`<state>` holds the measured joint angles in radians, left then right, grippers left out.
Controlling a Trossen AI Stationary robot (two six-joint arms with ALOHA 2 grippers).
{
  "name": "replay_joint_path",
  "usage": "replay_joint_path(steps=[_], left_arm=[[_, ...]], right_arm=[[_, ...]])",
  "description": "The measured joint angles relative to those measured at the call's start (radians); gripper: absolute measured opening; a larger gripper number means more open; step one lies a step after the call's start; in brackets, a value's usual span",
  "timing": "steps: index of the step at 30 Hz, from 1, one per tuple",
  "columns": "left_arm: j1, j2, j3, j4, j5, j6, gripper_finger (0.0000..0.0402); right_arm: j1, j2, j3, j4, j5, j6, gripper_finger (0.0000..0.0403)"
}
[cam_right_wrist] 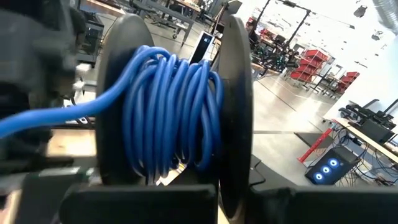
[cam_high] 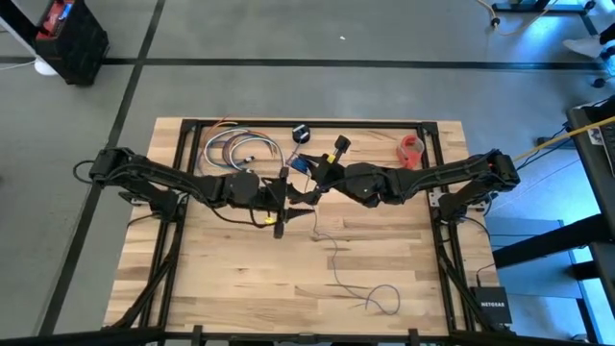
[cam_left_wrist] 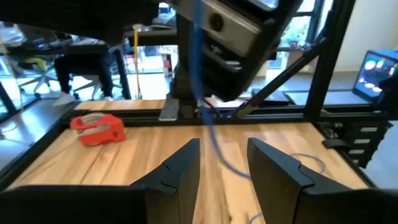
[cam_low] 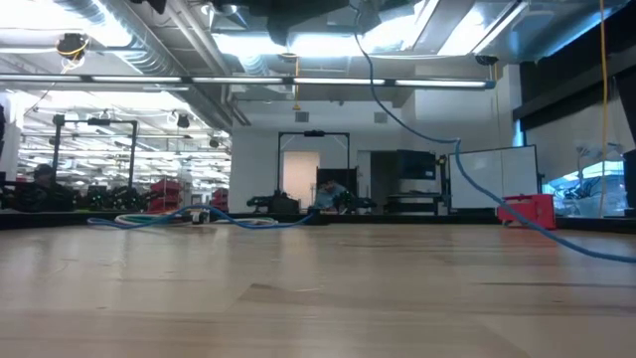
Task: Coil cords
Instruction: Coil the blue wire onto the black spool
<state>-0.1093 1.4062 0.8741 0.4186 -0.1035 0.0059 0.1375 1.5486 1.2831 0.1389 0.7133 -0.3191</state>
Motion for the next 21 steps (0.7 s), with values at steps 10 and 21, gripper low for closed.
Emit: replay_joint_path(steps=[10, 21], left_arm=[[0.005, 0.009, 0.001, 0.028, 0.000, 0.006, 0.0105], [0.019, 0.009, 0.001, -0.016, -0.002, -0.007, 0.0054]], right_arm=[[0.000, 0.000, 0.000, -0.009, 0.000, -0.001, 0.0005], [0.000, 0.000, 0.000, -0.009, 0.000, -0.007, 0.0005]])
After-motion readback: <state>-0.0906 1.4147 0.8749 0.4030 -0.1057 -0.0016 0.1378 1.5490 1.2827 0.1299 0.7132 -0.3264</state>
